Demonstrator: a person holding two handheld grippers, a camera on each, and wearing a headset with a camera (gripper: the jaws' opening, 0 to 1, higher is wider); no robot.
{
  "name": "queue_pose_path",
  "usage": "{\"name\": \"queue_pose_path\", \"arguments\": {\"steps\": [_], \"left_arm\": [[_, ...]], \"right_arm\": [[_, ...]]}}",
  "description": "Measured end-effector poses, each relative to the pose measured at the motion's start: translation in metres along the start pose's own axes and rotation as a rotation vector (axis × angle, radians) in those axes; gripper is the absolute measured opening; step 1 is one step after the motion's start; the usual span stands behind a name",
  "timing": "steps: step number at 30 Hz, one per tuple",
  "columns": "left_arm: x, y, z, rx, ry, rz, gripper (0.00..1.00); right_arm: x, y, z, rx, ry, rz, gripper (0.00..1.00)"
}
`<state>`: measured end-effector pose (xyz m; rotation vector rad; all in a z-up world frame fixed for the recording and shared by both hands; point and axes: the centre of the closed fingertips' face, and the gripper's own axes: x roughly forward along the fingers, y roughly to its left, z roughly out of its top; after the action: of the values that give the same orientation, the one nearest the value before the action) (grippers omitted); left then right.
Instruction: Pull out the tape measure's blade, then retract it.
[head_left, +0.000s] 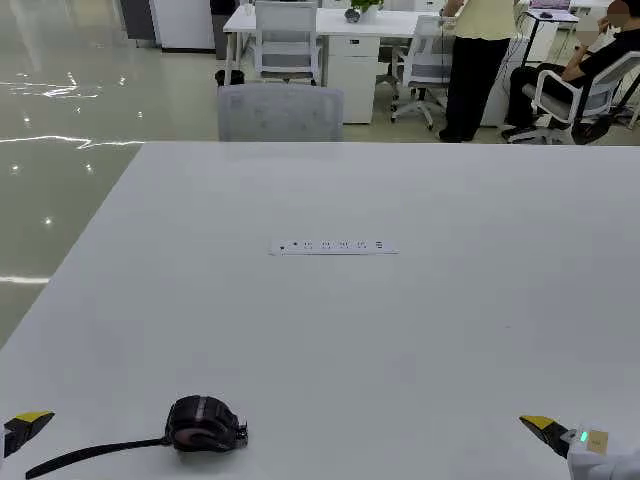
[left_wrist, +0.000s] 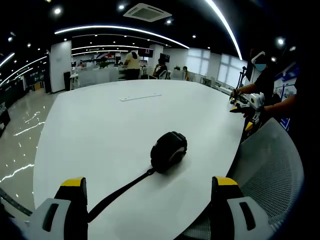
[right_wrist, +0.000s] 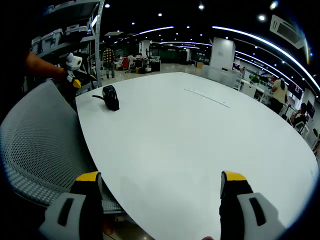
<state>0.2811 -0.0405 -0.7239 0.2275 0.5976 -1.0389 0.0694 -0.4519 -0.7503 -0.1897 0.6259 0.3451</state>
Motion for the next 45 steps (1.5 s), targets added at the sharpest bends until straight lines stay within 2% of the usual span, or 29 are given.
{"name": "queue_pose_path", "arguments": {"steps": [22,31,32,33,36,38,40,41,43,45], "left_arm": [[-0.002,0.0,-0.005,-0.007,0.006,0.005,1.0],[0.002,0.002,0.0,0.013,0.022,-0.009,1.0],[0.003,0.003,-0.001,0.021,0.036,-0.007,1.0],[0.003,0.006,-0.008,0.052,0.094,-0.001,0.99],[0.008,0.001,-0.008,0.063,0.129,-0.034,0.99],[0.012,0.001,-0.011,0.141,0.204,-0.05,0.99],[0.017,0.003,-0.009,0.212,0.235,-0.042,0.99],[0.02,0.001,-0.007,0.259,0.251,-0.061,1.0],[0.023,-0.001,-0.006,0.287,0.286,-0.076,1.0],[0.03,-0.004,0.005,0.341,0.269,-0.099,1.0]], "right_arm": [[0.0,-0.001,0.002,-0.005,0.006,0.008,1.0],[0.001,-0.002,0.001,-0.004,0.011,0.007,1.0],[0.001,-0.002,0.002,-0.006,0.011,0.007,1.0],[0.002,-0.003,0.003,-0.007,0.014,0.011,1.0],[0.006,-0.003,0.007,-0.018,0.017,0.024,1.0],[0.011,-0.003,0.014,-0.028,0.015,0.038,0.99],[0.017,-0.003,0.02,-0.033,0.008,0.049,0.99],[0.02,-0.001,0.025,-0.041,0.004,0.058,0.99],[0.025,0.002,0.032,-0.053,-0.001,0.07,0.99],[0.031,0.005,0.038,-0.067,-0.005,0.087,0.99]]}}
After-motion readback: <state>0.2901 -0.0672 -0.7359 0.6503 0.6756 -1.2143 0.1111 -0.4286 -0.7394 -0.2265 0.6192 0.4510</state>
